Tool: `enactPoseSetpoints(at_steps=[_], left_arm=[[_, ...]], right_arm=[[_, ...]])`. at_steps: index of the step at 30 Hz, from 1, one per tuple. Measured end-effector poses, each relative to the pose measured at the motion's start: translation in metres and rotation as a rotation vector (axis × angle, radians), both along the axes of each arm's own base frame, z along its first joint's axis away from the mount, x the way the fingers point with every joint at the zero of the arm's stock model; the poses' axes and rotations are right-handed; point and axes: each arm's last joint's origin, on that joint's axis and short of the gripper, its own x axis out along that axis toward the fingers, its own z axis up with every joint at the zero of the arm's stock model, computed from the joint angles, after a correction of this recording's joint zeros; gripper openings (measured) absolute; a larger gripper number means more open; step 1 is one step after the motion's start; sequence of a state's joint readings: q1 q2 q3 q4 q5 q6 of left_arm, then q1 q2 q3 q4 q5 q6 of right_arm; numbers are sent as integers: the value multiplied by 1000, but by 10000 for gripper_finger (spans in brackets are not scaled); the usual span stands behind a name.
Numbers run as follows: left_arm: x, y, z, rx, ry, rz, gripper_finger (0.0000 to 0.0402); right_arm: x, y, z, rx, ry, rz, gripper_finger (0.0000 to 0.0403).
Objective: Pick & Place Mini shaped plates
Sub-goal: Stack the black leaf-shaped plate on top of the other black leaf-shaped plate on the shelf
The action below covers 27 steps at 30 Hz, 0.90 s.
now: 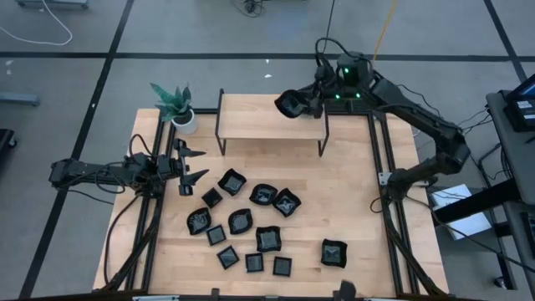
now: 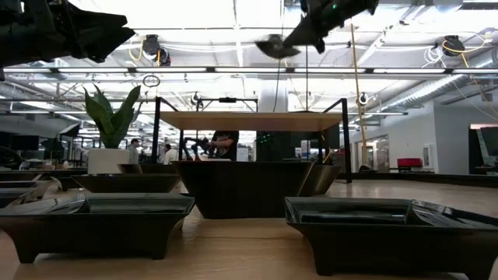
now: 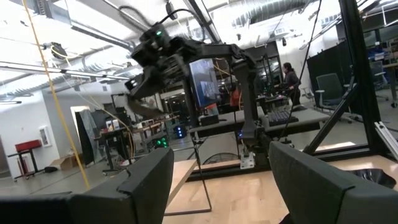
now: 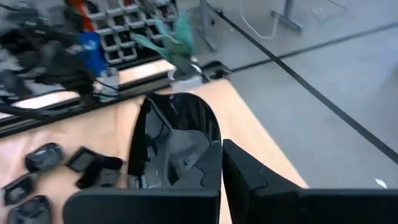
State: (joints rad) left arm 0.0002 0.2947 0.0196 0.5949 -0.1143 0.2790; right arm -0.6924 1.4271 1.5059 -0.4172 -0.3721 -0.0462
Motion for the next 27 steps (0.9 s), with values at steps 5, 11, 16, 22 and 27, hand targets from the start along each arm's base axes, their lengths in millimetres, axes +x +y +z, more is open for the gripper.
enactPoseSetpoints(at_steps=[5,11,16,22,27], left_arm=[[0,0,0,0,0,0,267],[0,0,0,10,2,3,267],[0,0,0,10,2,3,267],[0,0,0,9,2,3,267],[0,0,0,9,1,3,267]], right_arm=[[-9,-29,-15,34,71,-76,0],[-26,-54,-28,86,123,-162,0],[-32,-61,-39,79,185,-161,0],[-35,-62,-53,74,219,-151,0],[-34,-62,-61,63,233,-138,0]])
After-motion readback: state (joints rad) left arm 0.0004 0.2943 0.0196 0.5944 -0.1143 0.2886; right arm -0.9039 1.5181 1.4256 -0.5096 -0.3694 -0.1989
